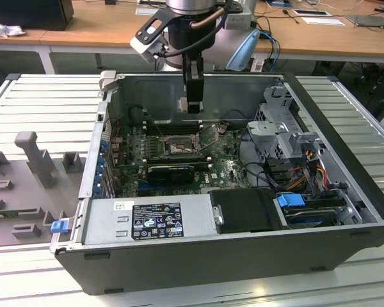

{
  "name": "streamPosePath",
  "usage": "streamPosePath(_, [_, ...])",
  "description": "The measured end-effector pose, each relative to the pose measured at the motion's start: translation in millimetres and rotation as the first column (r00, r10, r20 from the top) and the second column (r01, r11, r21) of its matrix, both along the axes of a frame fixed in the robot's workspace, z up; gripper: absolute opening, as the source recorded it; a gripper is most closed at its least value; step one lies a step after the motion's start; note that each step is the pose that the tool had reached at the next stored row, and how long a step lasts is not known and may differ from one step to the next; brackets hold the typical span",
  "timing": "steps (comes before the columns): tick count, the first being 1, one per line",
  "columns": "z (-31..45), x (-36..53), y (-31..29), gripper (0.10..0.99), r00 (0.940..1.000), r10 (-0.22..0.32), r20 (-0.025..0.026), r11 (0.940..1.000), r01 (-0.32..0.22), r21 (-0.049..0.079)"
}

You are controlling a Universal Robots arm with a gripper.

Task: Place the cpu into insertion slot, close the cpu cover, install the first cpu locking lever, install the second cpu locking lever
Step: 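Place the cpu into insertion slot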

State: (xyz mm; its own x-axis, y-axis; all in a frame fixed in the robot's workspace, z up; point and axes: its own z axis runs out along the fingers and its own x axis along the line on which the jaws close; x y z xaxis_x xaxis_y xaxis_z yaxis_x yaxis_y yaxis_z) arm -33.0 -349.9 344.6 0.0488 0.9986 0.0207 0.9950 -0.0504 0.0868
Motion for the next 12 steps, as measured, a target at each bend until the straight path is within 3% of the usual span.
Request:
streamPosePath(6, [-3.8,-0.1,0.1,0.529,1.0,0.003,-0.0001,1.0,-0.003,0.0])
streamPosePath(12, [-14.8,-1.2,0.8,0.529,1.0,0.005,-0.0001,1.0,-0.005,0.003])
